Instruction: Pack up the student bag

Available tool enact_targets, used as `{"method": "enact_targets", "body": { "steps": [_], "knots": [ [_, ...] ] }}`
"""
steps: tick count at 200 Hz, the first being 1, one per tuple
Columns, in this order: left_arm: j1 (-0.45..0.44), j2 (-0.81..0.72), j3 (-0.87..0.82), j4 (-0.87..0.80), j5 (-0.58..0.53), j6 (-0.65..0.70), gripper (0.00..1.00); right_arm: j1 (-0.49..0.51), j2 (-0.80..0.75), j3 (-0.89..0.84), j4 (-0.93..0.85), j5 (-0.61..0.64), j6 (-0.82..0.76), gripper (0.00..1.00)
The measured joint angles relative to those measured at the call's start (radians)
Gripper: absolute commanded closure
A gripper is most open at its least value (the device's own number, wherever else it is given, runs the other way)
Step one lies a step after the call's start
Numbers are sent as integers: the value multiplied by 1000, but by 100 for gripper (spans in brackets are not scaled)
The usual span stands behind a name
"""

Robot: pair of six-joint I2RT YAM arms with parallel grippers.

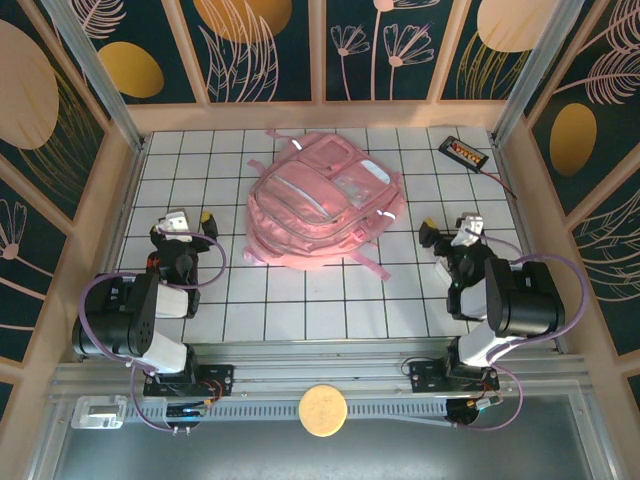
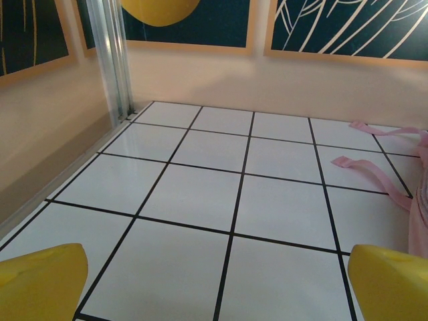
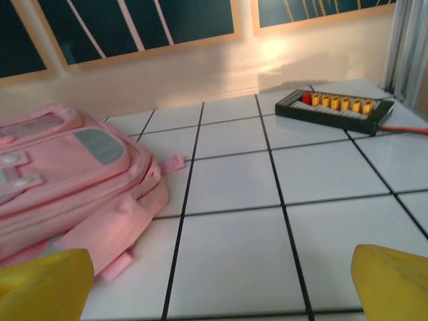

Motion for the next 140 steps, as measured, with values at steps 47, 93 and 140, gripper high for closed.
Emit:
{"method": "enact_targets", "body": {
  "steps": [47,93,140],
  "knots": [
    [0,0,0,0,0,0,1,21,0,32,-43,44,0,1],
    [0,0,0,0,0,0,1,22,0,32,-49,54,0,1],
    [0,0,0,0,0,0,1,22,0,32,-49,66,0,1]
  ]
}}
